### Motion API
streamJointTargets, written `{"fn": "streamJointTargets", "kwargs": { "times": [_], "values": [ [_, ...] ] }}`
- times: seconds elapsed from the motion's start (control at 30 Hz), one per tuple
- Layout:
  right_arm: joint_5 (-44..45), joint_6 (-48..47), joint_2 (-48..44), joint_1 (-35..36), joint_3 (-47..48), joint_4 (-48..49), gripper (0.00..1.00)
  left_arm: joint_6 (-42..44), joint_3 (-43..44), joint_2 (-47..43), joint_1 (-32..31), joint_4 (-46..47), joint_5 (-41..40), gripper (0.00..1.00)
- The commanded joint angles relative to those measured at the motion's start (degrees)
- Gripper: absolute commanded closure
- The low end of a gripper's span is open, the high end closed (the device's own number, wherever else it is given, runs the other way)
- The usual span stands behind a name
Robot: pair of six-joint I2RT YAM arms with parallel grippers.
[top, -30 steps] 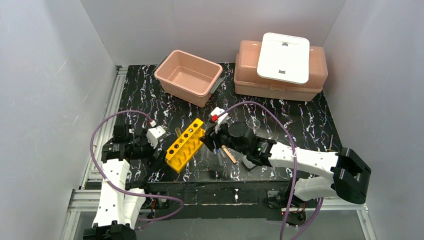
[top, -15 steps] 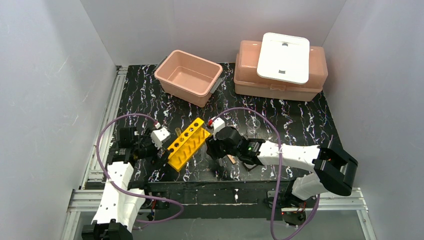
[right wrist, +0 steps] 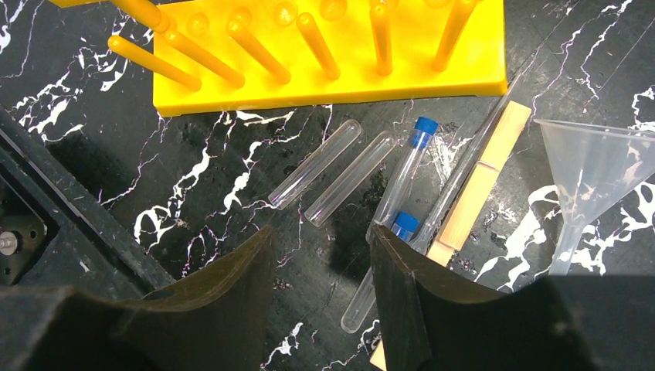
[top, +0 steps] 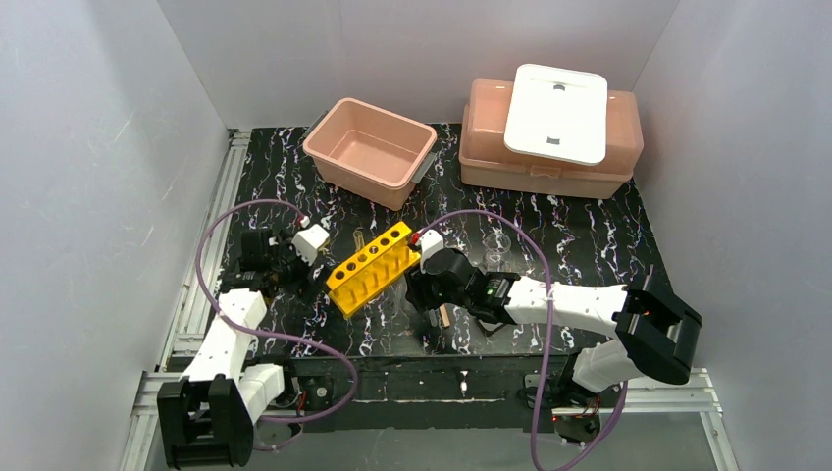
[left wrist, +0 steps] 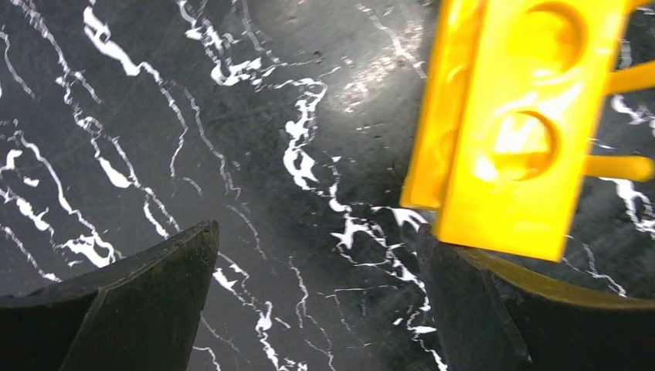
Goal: Organize the chemistry lab equipment
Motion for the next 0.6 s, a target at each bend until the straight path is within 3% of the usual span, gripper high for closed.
{"fn": "streamJointTargets", "kwargs": {
  "times": [0.0, 0.3, 0.57],
  "values": [
    [1.78, 0.68, 0.00, 0.08, 1.31, 0.94, 0.45, -2.31, 3.56, 2.89, -0.26, 4.76, -6.70, 0.01],
    [0.66, 2.04, 3.67, 0.21, 3.62, -0.66, 0.51, -5.87, 6.56, 1.90, -0.21, 2.53, -8.79, 0.00],
    [-0.67, 2.24, 8.87, 1.39, 7.78, 0.14, 0.55, -8.95, 11.15, -1.69, 0.38, -6.20, -9.28, 0.00]
  ]
}}
